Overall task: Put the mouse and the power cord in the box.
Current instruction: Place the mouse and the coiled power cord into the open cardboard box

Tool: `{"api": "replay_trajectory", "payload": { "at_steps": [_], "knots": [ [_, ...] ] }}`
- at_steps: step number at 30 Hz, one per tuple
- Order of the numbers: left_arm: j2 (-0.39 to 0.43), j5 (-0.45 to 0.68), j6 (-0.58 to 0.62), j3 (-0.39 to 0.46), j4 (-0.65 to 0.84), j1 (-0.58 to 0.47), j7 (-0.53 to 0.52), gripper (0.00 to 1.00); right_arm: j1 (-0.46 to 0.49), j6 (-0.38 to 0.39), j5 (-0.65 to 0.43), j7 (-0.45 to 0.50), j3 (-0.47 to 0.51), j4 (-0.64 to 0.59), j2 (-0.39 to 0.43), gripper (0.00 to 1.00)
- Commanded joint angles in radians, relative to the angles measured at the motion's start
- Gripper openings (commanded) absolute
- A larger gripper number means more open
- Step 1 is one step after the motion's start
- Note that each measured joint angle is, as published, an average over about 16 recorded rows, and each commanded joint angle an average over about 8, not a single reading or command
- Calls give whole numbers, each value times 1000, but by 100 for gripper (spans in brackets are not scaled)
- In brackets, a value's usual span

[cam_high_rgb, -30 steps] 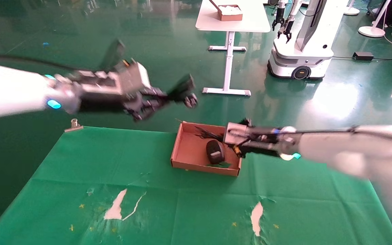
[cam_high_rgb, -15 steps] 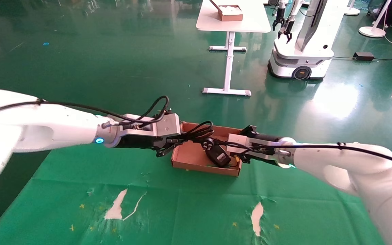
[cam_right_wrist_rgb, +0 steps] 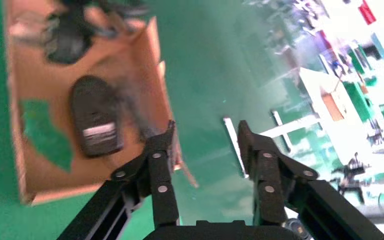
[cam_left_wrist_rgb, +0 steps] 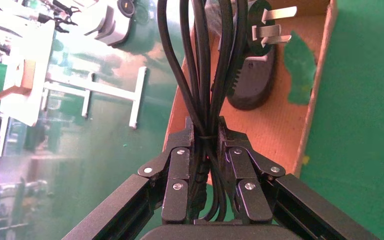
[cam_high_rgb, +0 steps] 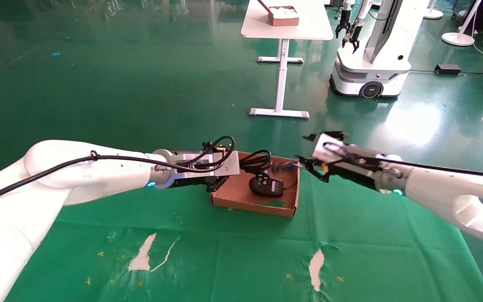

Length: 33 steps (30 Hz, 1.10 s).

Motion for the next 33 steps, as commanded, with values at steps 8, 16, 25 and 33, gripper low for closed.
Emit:
{"api": "replay_trajectory", "payload": {
  "at_steps": [8, 16, 25, 33],
  "knots": [
    [-1, -24, -48, 130, -56, -6, -114, 0, 11, 71, 83, -21, 58, -13, 20, 100],
    [-1, -108, -3, 229, -157, 20, -211, 0, 123, -84, 69, -109, 49, 55, 171, 100],
    [1, -131, -41, 365, -186, -2, -379, 21, 214, -495, 37, -107, 16, 118, 346, 100],
    [2, -129, -134, 463, -230, -50, -512, 100, 214, -549, 17, -89, -1, 123, 364, 100]
  ]
}}
